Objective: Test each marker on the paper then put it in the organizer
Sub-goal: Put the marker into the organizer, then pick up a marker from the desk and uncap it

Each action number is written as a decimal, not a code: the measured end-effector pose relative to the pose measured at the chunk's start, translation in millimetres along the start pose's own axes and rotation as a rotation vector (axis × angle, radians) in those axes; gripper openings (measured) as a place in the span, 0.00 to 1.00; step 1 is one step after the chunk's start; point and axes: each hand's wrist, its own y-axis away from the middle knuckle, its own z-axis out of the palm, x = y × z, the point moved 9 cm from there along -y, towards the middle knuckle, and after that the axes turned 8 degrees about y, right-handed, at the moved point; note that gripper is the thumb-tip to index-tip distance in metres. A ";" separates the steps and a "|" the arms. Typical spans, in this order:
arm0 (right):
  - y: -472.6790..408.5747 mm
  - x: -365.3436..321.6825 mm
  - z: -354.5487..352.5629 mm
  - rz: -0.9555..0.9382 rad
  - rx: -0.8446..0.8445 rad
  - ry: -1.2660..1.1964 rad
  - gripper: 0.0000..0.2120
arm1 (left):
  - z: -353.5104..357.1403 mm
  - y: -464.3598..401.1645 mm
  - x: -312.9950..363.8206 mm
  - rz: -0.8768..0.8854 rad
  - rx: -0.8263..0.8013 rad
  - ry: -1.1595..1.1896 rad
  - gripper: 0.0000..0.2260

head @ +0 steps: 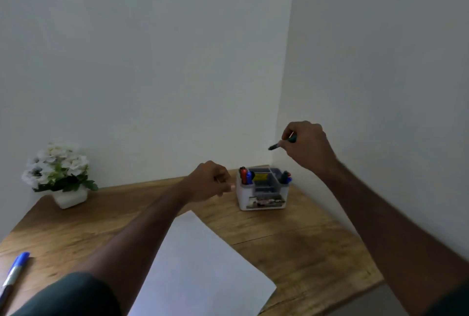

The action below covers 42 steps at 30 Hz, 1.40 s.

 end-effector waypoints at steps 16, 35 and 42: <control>-2.2 42.2 77.2 0.076 -0.365 0.108 0.14 | 13.7 -14.1 4.9 0.018 -0.027 -0.101 0.06; 73.2 -196.6 101.7 -0.314 -0.248 -0.217 0.08 | -104.0 112.1 -39.2 -0.125 0.206 -0.178 0.14; 169.5 -333.5 168.0 -0.564 -0.572 -0.246 0.07 | -187.7 246.4 -105.2 -0.252 0.408 -0.227 0.20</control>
